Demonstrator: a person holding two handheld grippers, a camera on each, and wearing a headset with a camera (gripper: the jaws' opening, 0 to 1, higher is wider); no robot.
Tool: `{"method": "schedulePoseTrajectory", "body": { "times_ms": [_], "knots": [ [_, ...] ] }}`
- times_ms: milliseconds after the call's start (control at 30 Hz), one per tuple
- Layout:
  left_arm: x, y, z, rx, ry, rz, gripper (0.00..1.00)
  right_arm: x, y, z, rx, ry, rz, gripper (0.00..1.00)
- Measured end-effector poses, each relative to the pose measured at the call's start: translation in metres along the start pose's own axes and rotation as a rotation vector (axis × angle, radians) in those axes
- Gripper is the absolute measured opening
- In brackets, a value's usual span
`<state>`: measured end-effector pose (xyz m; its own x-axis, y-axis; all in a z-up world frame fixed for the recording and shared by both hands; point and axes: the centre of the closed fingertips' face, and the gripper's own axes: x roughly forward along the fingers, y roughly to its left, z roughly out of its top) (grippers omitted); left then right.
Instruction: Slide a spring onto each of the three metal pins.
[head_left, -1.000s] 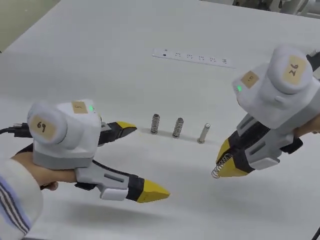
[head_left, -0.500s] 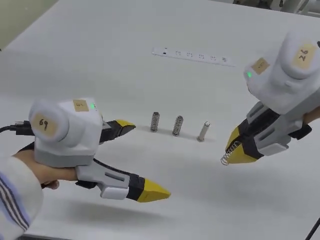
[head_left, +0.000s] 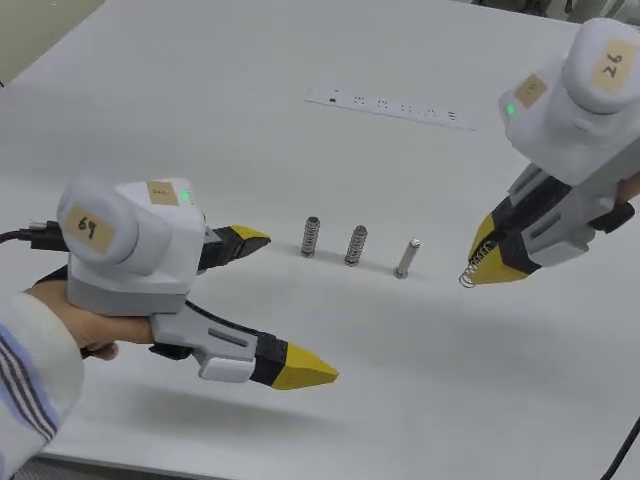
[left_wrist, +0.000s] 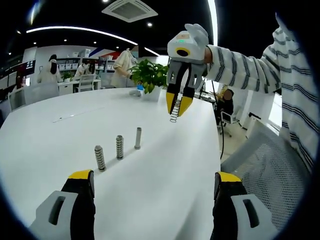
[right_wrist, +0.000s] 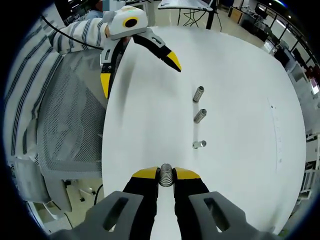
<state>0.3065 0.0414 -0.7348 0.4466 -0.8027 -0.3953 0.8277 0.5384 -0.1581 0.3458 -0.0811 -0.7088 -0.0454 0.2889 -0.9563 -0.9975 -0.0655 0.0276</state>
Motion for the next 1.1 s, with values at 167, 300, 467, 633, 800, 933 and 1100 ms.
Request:
{"method": "schedulePoseTrajectory", "body": {
  "times_ms": [167, 300, 467, 633, 800, 933, 1100],
  "knots": [
    [0.000, 0.002, 0.001, 0.002, -0.004, 0.011, 0.98, -0.002, -0.021, 0.003, -0.009, 0.001, -0.051, 0.08],
    [-0.001, 0.002, 0.000, 0.001, 0.002, 0.011, 0.97, 0.000, -0.030, 0.010, -0.018, -0.006, -0.053, 0.08],
    [-0.002, 0.003, 0.000, -0.007, 0.001, 0.023, 0.97, 0.006, -0.036, 0.014, -0.053, 0.024, -0.048, 0.08],
    [-0.004, 0.005, 0.000, -0.016, -0.005, 0.034, 0.98, 0.013, -0.042, 0.018, -0.075, 0.040, -0.036, 0.08],
    [-0.005, 0.006, -0.001, -0.021, -0.004, 0.039, 0.98, 0.016, -0.050, 0.022, -0.099, 0.050, -0.034, 0.08],
    [-0.005, 0.008, -0.005, -0.025, 0.010, 0.042, 0.97, 0.019, -0.053, 0.026, -0.114, 0.053, -0.035, 0.08],
    [-0.004, 0.011, -0.004, -0.048, 0.009, 0.038, 0.98, 0.025, -0.057, 0.026, -0.132, 0.069, -0.022, 0.08]
  ]
}}
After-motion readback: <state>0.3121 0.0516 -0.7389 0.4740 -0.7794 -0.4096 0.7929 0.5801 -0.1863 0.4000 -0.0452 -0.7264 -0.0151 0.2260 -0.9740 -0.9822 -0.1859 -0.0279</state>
